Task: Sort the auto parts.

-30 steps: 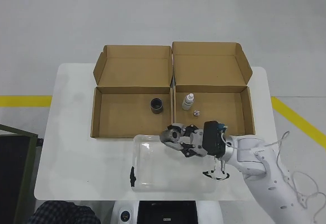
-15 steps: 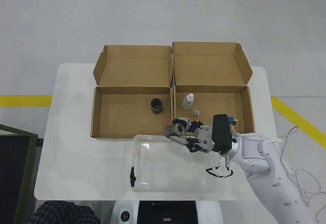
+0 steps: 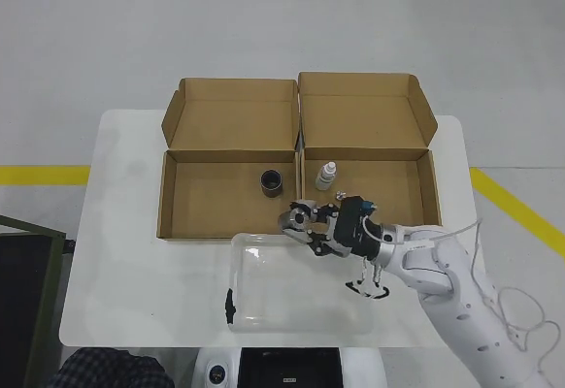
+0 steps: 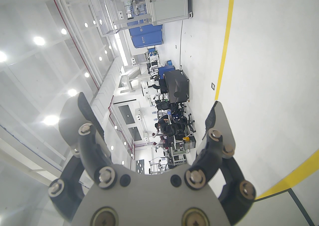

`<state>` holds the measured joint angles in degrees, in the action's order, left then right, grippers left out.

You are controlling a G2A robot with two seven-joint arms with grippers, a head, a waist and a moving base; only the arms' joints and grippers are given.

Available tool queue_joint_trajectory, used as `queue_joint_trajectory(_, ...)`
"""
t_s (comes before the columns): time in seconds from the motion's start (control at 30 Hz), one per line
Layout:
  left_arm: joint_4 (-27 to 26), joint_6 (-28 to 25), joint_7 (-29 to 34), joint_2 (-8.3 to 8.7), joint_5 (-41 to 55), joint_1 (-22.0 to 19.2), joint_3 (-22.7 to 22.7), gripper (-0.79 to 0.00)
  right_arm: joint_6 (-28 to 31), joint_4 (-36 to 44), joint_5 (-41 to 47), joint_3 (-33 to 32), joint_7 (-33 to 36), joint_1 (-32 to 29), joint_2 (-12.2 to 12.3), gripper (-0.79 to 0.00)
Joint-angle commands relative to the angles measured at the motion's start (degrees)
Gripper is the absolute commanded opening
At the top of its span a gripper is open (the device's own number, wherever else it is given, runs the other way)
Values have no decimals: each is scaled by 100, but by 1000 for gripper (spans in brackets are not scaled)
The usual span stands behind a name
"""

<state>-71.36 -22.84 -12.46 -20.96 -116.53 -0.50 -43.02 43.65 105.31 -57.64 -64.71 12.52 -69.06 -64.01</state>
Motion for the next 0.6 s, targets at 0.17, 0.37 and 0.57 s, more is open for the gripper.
queue_joint_trajectory(0.17,0,0,0,0,0,0,0,0,-288,-58,-588,320,243,374,-60,-785)
queue_joint_trajectory(0.37,0,0,0,0,0,0,0,0,-515,-210,-986,732,542,812,-152,-785)
queue_joint_trajectory(0.57,0,0,0,0,0,0,0,0,-705,-547,-1206,1222,812,1309,-290,-785)
